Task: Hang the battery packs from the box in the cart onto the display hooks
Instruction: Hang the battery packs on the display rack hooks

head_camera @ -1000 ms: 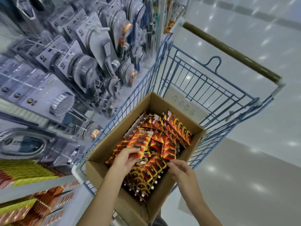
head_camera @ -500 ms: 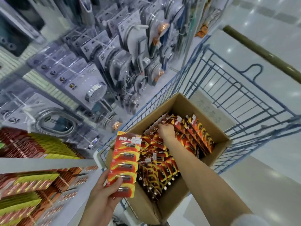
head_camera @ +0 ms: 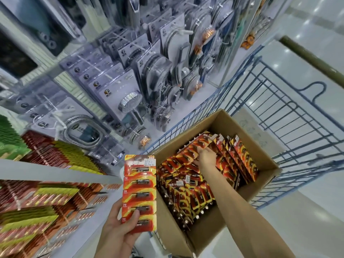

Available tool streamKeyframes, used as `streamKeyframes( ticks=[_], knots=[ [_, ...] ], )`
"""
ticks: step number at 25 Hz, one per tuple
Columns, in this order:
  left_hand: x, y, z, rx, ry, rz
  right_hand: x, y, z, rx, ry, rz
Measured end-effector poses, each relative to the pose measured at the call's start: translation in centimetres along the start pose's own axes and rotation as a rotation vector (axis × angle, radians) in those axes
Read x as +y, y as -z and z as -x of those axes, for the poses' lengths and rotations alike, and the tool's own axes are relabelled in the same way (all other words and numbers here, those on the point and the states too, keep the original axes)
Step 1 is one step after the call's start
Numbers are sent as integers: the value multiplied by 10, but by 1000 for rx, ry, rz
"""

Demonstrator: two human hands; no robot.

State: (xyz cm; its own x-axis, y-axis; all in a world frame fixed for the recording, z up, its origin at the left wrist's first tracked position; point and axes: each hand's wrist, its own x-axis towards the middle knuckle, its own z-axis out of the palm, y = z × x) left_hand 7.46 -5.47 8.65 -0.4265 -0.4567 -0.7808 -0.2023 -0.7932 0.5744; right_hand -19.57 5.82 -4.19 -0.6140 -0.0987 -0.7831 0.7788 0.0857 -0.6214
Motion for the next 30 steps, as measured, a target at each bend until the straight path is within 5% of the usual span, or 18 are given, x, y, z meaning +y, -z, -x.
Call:
streamKeyframes(
  ticks=[12, 19, 30],
  knots=[
    [47, 34, 57, -191, -145, 35, -4, 4, 244, -338, 318, 3],
    [98, 135, 124, -140, -407, 116, 14, -97, 357, -574, 344, 62],
    [160, 283, 207, 199, -695, 443, 84, -271, 467, -815, 347, 230]
  ],
)
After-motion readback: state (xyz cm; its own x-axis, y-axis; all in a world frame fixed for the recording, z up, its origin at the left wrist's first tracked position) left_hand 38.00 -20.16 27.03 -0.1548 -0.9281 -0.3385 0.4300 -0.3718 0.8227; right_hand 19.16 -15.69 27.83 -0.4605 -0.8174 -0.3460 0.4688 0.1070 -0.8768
